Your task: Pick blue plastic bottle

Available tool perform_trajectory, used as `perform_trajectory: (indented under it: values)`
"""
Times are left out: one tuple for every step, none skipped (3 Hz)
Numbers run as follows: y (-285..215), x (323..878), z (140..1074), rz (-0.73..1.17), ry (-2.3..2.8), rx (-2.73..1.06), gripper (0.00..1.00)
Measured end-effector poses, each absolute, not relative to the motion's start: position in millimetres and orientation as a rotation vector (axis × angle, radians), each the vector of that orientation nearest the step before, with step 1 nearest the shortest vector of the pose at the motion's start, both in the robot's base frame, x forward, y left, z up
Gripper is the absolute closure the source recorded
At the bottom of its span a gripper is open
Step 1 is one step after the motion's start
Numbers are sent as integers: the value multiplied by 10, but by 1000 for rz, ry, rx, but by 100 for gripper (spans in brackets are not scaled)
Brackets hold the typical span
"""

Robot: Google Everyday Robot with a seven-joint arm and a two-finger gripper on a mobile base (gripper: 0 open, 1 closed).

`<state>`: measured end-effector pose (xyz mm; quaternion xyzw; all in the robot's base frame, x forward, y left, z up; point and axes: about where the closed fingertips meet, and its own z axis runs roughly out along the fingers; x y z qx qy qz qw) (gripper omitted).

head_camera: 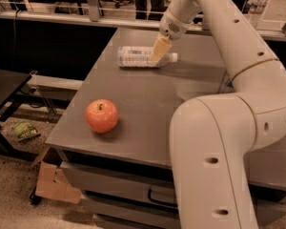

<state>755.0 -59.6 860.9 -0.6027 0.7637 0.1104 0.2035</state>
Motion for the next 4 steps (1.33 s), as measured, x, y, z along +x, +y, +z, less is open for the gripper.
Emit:
perform_trajectory:
  values:
    - [-474,7500,8666,348,2125,-1710,74]
    - [-667,7365,9045,376,2061,-1661,100]
    - [-958,7200,9470,354,2030,-1588,100]
    - [-1313,6825,9955,351,1974,-1526,100]
